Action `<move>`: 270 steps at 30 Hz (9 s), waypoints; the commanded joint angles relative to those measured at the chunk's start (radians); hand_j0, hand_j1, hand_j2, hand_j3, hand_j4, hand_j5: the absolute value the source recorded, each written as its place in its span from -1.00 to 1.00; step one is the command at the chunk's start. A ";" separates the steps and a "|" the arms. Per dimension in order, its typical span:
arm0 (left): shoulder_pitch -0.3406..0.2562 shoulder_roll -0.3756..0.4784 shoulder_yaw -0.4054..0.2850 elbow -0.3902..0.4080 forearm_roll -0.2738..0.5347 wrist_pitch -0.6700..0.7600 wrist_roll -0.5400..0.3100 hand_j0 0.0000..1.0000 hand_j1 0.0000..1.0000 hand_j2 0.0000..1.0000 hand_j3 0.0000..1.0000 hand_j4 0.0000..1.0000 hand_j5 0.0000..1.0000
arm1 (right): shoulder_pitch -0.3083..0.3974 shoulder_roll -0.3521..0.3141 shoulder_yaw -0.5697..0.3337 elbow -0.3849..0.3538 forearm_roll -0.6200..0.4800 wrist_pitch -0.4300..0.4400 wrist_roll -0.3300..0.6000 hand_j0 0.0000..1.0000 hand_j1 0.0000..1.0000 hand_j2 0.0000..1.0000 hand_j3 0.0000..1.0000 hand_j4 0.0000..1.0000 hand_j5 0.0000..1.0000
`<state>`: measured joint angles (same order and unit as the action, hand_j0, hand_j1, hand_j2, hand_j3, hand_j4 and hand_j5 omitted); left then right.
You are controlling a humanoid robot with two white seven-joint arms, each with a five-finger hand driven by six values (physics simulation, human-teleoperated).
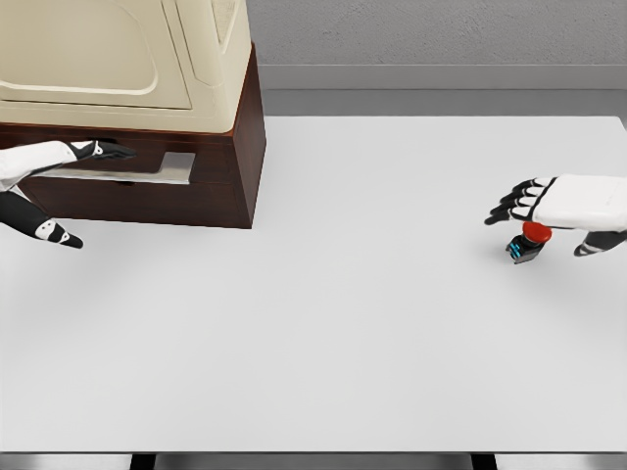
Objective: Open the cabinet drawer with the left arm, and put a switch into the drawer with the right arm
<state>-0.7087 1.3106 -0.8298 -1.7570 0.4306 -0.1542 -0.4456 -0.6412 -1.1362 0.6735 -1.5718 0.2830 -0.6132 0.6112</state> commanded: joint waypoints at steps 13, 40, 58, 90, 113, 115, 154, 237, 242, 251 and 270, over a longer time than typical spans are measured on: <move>0.006 -0.037 -0.003 0.040 -0.023 0.061 0.001 1.00 1.00 1.00 1.00 1.00 1.00 | -0.011 0.053 0.012 0.104 0.018 0.002 0.000 1.00 1.00 1.00 1.00 1.00 1.00; 0.017 -0.030 -0.022 0.031 -0.044 0.047 -0.008 0.76 0.76 0.76 0.76 0.76 0.76 | -0.026 0.096 0.061 0.148 0.019 0.002 0.000 1.00 1.00 1.00 1.00 1.00 1.00; 0.017 0.065 -0.048 -0.006 0.017 -0.057 -0.120 0.74 0.74 0.74 0.74 0.74 0.74 | -0.032 0.104 0.064 0.196 0.030 0.002 0.000 1.00 1.00 1.00 1.00 1.00 1.00; 0.009 0.137 -0.045 -0.006 0.099 -0.094 -0.165 0.74 0.74 0.74 0.74 0.74 0.74 | -0.054 0.119 0.094 0.219 0.036 0.002 0.000 1.00 1.00 1.00 1.00 1.00 1.00; 0.017 0.174 -0.045 -0.006 0.138 -0.157 -0.165 0.75 0.75 0.75 0.75 0.75 0.75 | -0.069 0.121 0.109 0.220 0.036 0.002 0.000 1.00 1.00 1.00 1.00 1.00 1.00; 0.018 0.162 -0.046 -0.006 0.134 -0.151 -0.165 0.75 0.75 0.75 0.75 0.75 0.75 | -0.069 0.121 0.109 0.220 0.036 0.002 0.000 1.00 1.00 1.00 1.00 1.00 1.00; 0.044 0.225 -0.092 -0.006 0.122 -0.241 -0.165 0.76 0.76 0.76 0.76 0.76 0.76 | -0.066 0.115 0.118 0.217 0.036 0.002 0.000 0.87 0.87 0.87 0.87 0.87 0.87; -0.015 0.435 -0.042 0.059 0.464 -0.457 -0.165 1.00 1.00 1.00 1.00 1.00 1.00 | -0.064 0.116 0.127 0.237 0.041 0.002 0.000 0.33 0.33 0.33 0.33 0.33 0.33; -0.015 0.435 0.018 0.059 0.441 -0.457 -0.165 1.00 1.00 1.00 1.00 1.00 1.00 | -0.064 0.116 0.127 0.237 0.041 0.002 0.000 0.17 0.17 0.17 0.17 0.17 0.17; -0.017 0.320 0.138 -0.001 0.186 -0.457 -0.165 1.00 1.00 1.00 1.00 1.00 1.00 | -0.066 0.116 0.126 0.237 0.039 0.002 0.000 0.08 0.08 0.08 0.08 0.08 0.08; -0.014 0.266 0.153 0.013 0.157 -0.457 -0.165 1.00 1.00 1.00 1.00 1.00 1.00 | -0.098 0.125 0.113 0.234 0.025 0.002 0.000 -0.25 -0.25 -0.25 -0.25 -0.25 -0.25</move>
<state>-0.7225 1.5755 -0.6811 -1.7501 0.5793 -0.6141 -0.6112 -0.7409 -1.0121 0.7879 -1.3373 0.3139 -0.6130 0.6112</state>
